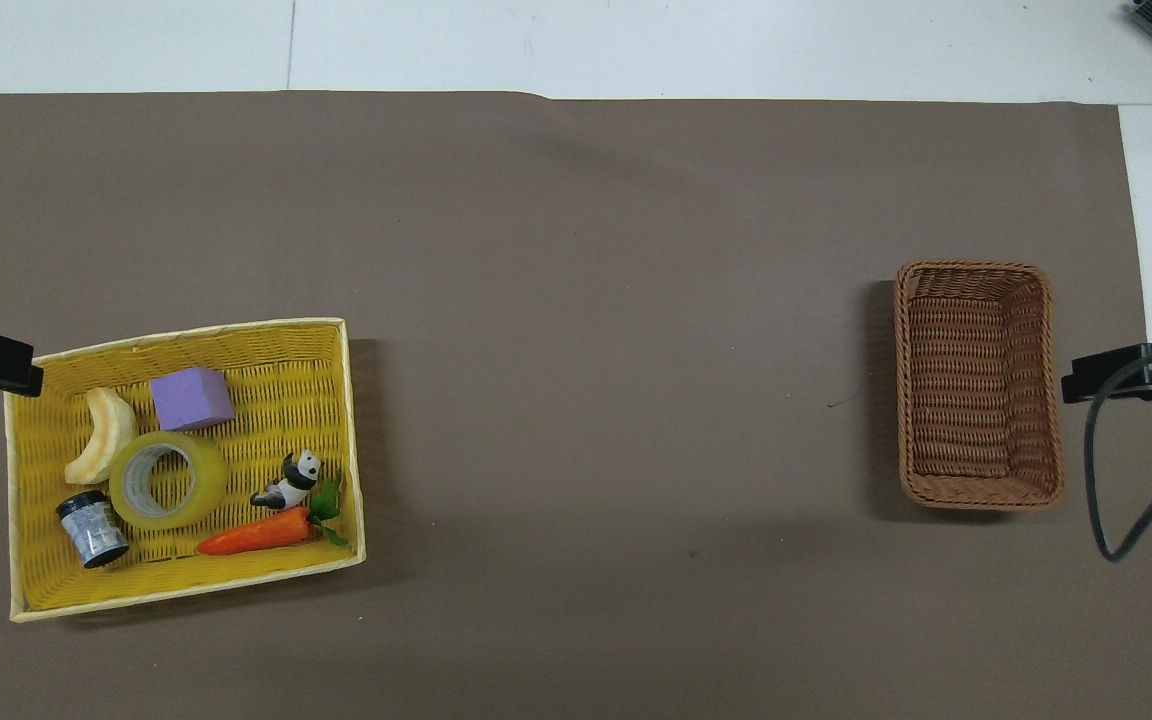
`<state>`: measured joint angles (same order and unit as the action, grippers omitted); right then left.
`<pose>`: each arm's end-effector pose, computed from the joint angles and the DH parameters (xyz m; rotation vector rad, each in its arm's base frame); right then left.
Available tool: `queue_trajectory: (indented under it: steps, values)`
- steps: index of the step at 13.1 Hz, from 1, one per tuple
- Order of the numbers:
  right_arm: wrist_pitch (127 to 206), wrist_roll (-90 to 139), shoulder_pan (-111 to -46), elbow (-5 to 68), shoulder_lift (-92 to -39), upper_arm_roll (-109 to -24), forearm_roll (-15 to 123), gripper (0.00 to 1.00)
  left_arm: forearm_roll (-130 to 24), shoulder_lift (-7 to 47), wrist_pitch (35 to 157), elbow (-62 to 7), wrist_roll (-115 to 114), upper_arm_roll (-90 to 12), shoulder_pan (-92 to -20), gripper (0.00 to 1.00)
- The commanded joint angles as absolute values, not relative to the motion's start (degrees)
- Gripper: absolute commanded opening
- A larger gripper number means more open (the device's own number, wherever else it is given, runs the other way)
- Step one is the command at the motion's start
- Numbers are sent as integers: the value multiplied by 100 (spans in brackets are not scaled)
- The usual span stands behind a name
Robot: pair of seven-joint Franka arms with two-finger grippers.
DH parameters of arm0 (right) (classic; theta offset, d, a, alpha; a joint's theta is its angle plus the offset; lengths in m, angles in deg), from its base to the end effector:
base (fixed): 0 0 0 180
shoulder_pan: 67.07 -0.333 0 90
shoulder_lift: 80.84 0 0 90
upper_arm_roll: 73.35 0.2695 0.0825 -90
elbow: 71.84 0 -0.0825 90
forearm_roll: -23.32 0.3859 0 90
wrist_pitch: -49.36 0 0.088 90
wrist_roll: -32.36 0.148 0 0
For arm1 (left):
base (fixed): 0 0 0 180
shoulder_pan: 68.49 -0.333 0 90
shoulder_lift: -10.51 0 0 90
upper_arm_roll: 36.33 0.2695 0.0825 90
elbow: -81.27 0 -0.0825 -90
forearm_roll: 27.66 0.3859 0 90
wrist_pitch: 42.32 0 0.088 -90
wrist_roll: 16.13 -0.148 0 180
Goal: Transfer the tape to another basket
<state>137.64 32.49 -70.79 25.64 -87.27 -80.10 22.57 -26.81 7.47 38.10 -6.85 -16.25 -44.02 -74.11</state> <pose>0.5191 -0.0317 0.5329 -3.1382 0.0850 0.0771 0.5210 -0.0180 0.5669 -3.1153 0.0559 0.1269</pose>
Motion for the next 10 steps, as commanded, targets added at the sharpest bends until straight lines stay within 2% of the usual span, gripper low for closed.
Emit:
queue_trajectory:
  steps: [1, 4, 10]
  values:
    - [13786, 3139, -7015, 2730, -8875, -8003, 2306, 100, -2661, 629, 3880, -811, -1683, -4407, -7447, 100]
    - [13778, 3131, -7006, 2730, -8875, -8003, 2306, 100, -2661, 594, 3916, -846, -1692, -4407, -7455, 100]
    - [13786, 3131, -7006, 2730, -8875, -8003, 2306, 100, -2661, 277, 4460, -1566, -1998, -4398, -7596, 100]
